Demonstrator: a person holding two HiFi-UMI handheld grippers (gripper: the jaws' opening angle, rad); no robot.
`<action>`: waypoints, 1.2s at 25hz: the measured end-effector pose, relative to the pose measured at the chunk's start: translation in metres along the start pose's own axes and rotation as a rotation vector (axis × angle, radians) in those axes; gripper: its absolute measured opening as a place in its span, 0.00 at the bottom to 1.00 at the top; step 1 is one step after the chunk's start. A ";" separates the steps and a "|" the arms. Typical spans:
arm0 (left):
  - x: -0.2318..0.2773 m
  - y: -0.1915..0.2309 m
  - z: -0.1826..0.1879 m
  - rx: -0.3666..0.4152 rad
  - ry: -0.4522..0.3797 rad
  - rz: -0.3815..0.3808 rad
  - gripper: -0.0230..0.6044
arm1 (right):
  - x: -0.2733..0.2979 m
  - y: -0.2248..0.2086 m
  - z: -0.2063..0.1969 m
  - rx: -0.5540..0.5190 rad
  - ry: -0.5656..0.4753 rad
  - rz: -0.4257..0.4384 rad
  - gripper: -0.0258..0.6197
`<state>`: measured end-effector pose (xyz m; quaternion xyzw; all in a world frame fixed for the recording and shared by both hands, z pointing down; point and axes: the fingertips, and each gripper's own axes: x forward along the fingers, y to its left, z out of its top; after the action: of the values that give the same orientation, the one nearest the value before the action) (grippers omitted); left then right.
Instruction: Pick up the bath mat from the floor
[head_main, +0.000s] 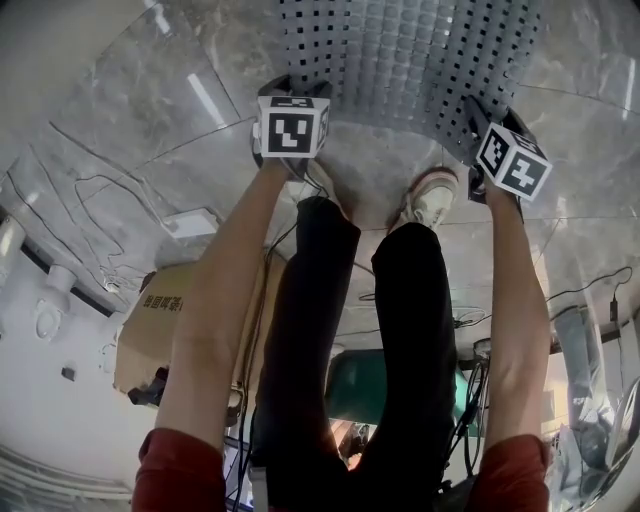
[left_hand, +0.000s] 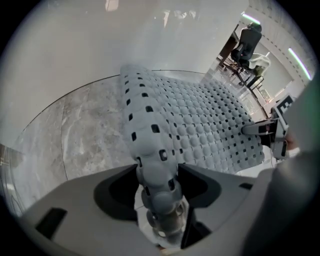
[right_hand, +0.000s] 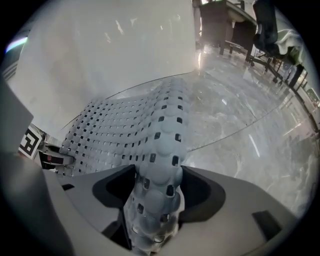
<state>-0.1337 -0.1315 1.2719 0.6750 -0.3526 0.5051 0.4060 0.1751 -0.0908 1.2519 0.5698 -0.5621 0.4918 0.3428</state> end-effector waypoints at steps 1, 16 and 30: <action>-0.001 -0.002 -0.001 -0.003 0.006 0.001 0.43 | -0.002 0.003 -0.001 0.002 0.006 0.003 0.48; -0.042 -0.053 -0.028 -0.088 0.107 -0.027 0.32 | -0.040 0.039 -0.028 0.016 0.097 0.031 0.25; -0.115 -0.096 -0.022 -0.109 0.085 -0.070 0.20 | -0.119 0.055 -0.020 -0.090 0.086 -0.016 0.17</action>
<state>-0.0850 -0.0641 1.1460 0.6418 -0.3381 0.4990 0.4741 0.1319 -0.0428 1.1366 0.5366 -0.5638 0.4875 0.3957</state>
